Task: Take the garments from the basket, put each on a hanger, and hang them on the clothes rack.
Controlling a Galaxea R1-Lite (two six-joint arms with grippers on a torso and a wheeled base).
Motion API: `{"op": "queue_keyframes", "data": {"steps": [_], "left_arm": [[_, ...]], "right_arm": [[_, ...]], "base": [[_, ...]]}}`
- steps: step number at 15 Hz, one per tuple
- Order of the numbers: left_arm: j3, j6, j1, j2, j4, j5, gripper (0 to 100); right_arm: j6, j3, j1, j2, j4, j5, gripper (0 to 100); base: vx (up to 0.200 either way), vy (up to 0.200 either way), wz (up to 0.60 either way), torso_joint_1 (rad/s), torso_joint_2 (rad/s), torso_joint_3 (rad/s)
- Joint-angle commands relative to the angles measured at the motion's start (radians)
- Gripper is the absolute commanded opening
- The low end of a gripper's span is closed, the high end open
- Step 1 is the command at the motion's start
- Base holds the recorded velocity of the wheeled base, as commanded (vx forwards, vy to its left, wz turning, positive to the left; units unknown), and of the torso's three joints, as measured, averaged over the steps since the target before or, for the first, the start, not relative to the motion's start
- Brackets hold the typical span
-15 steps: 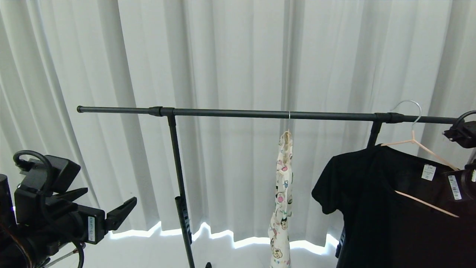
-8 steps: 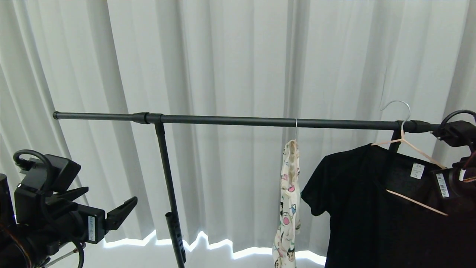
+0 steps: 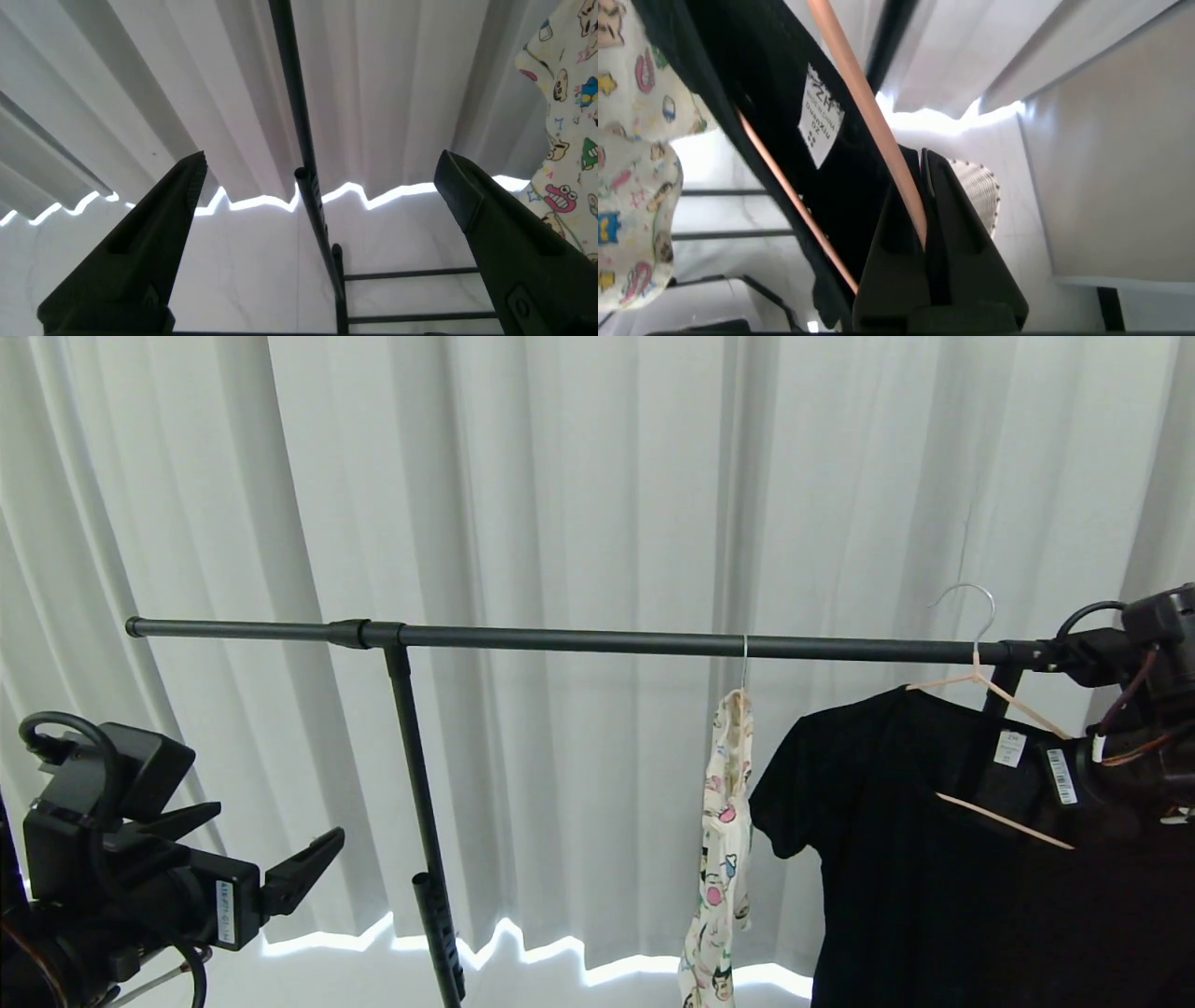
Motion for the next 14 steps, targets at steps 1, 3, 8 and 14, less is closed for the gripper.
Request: {"op": "queue_keyframes", "data": {"steps": [1,3,8,14], "left_arm": [[-0.001,0.003,-0.001,-0.01,-0.001,0.0,100],[0.002,0.009,-0.001,-0.008,0.001,0.0,100],[0.005,0.008,-0.01,0.004,0.001,-0.017,100],[0.005,0.009,-0.024,0.008,0.001,-0.017,100]], "right_arm": [[0.003,-0.039,0.009,0.107,-0.022,-0.024,0],[0.023,-0.034,0.029,0.145,-0.057,-0.05,0],[0.034,-0.034,0.056,0.196,-0.06,-0.073,0],[0.065,-0.025,0.101,0.21,-0.06,-0.098,0]], "base": [[0.0,0.0,0.0,0.0,0.0,0.0],[0.0,0.0,0.0,0.0,0.0,0.0],[0.0,0.0,0.0,0.0,0.0,0.0],[0.0,0.0,0.0,0.0,0.0,0.0]]}}
